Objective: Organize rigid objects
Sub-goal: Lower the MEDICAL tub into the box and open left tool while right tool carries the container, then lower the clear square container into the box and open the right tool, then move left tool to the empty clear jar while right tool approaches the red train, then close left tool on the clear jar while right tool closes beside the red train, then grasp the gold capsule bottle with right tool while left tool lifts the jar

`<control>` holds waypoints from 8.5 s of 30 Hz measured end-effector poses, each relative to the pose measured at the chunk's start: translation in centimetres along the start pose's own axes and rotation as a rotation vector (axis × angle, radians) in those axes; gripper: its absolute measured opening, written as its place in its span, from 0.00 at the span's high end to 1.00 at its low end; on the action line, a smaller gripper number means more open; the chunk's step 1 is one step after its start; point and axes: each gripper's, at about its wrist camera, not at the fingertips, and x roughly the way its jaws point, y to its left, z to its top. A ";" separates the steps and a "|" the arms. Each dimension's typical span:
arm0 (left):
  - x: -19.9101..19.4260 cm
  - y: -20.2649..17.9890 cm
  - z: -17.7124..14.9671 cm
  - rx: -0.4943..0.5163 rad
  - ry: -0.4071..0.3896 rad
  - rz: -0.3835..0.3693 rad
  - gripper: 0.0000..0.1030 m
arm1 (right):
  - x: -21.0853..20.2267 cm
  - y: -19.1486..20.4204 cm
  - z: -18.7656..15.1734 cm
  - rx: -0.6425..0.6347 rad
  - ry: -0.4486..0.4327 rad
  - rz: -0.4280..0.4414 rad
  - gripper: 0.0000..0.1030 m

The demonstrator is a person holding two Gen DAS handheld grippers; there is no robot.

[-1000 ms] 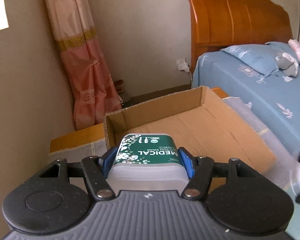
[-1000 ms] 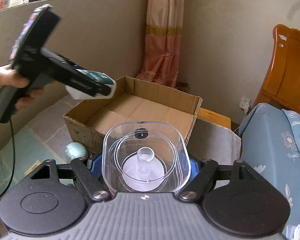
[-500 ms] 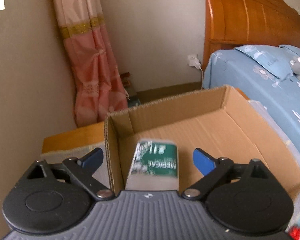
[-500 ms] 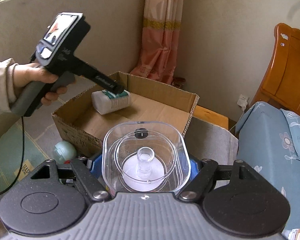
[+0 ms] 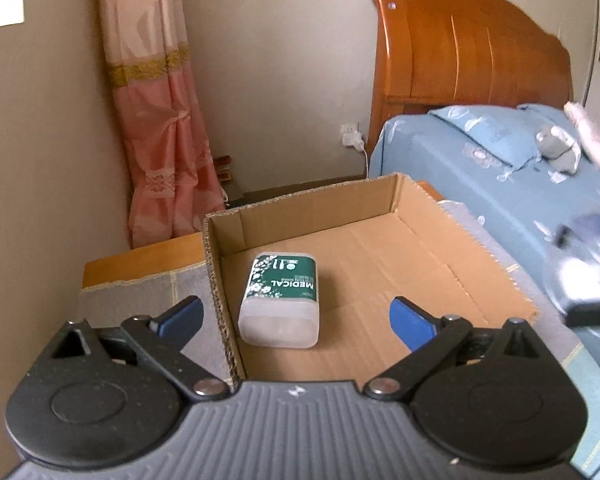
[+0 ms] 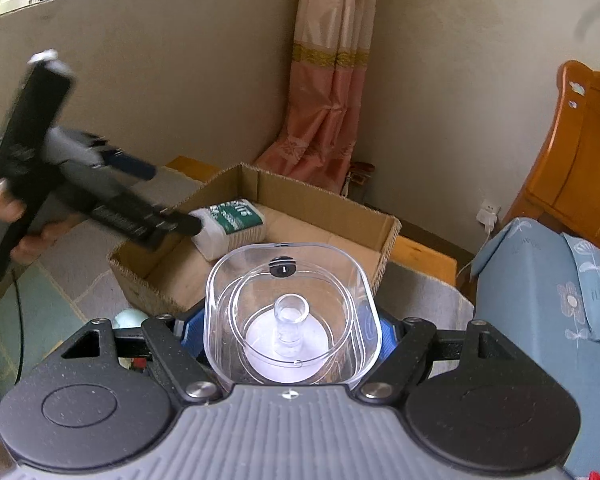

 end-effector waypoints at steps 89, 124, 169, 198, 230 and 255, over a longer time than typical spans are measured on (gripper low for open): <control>-10.4 -8.1 -18.9 0.106 0.066 -0.239 0.03 | -0.5 10.4 -20.2 0.277 0.098 -0.068 0.00; -6.5 -7.5 -19.6 0.049 0.111 0.018 0.04 | -1.5 7.0 -23.1 0.286 0.029 -0.157 0.00; -5.1 -7.0 -18.8 0.062 0.064 -0.055 0.05 | -0.3 6.0 -20.5 0.299 0.056 -0.176 0.51; -5.5 -3.4 -18.7 0.019 0.075 0.067 0.08 | -0.2 12.6 -16.3 0.186 0.037 0.092 0.22; -7.8 0.7 -17.6 0.038 -0.039 -0.010 0.12 | 3.8 15.0 -11.0 0.275 0.232 -0.087 0.00; -8.6 2.4 -15.1 0.022 -0.101 -0.046 0.12 | 4.0 15.7 -9.8 0.358 0.279 -0.143 0.07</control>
